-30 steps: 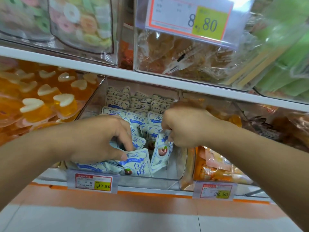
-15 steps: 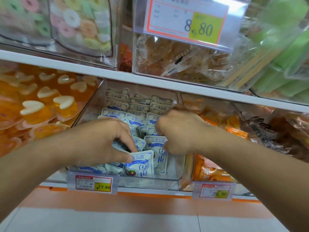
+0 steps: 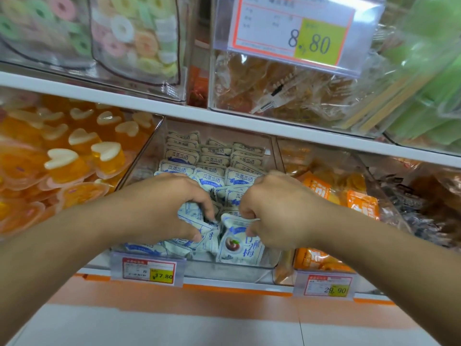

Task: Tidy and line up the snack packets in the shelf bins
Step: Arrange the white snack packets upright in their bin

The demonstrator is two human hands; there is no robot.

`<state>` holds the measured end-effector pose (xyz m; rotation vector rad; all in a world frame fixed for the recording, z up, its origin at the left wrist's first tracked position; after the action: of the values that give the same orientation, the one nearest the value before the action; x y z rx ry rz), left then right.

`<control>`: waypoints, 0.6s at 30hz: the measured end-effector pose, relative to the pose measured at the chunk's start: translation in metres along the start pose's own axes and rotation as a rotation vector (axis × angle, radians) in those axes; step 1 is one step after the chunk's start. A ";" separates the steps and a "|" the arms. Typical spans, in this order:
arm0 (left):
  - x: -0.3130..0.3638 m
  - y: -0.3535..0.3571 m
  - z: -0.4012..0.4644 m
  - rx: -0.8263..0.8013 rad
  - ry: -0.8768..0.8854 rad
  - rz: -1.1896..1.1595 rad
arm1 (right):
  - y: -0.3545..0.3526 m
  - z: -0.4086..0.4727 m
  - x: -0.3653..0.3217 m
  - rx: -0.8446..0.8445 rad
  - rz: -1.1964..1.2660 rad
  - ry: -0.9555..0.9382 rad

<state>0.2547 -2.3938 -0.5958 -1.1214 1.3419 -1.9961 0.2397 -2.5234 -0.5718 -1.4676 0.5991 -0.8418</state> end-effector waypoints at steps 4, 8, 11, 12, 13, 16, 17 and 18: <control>0.000 -0.004 -0.001 0.064 -0.012 0.040 | 0.006 0.000 -0.006 -0.005 -0.122 -0.041; 0.001 -0.008 -0.007 0.031 -0.007 0.055 | 0.004 0.010 0.008 -0.019 -0.057 0.054; 0.001 -0.011 -0.010 0.017 -0.021 0.077 | 0.001 0.024 0.018 0.042 0.178 0.205; -0.001 -0.012 -0.011 0.018 -0.041 0.071 | -0.001 0.030 0.017 0.067 0.223 0.213; -0.002 -0.012 -0.011 0.020 -0.060 0.060 | 0.000 0.036 0.014 0.074 0.235 0.205; -0.002 -0.011 -0.012 0.010 -0.074 0.056 | 0.013 0.052 0.019 0.072 0.146 0.184; -0.001 -0.010 -0.012 0.015 -0.051 0.077 | 0.018 0.055 0.022 0.055 0.117 0.184; 0.001 -0.009 -0.013 0.015 -0.023 0.089 | 0.023 0.056 0.024 0.033 0.115 0.181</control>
<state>0.2439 -2.3841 -0.5891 -1.0558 1.3393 -1.9211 0.3016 -2.5100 -0.5880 -1.3227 0.7939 -0.8953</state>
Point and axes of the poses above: each hand's wrist, its own z-axis towards the middle knuckle, its own y-axis out of the palm, x = y × z, the point moved 9 cm from there along z, towards the middle knuckle, and after that the axes turned 15 degrees about x, right-handed, at the moved point
